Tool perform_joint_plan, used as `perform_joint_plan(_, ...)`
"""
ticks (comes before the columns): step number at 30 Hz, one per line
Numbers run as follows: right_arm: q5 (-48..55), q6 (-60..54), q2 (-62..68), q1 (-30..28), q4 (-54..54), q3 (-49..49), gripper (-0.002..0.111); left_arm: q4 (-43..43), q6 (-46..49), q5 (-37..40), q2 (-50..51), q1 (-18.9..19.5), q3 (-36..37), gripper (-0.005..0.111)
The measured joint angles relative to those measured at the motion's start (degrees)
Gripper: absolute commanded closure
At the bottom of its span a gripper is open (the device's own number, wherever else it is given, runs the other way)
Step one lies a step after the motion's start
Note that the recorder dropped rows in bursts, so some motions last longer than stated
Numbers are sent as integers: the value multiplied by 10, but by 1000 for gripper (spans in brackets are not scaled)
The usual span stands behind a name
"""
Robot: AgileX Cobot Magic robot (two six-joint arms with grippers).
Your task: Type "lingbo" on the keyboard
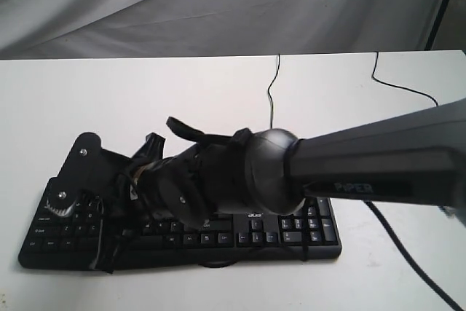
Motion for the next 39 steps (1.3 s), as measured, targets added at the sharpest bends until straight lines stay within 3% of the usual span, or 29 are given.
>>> perform_joint_plan(13,-3,0,-43,-53,0,74,108,0,0,0,0,0,0,106)
perform_joint_plan(39,-38,0,-12,-70,0,82,108,0,0,0,0,0,0,106)
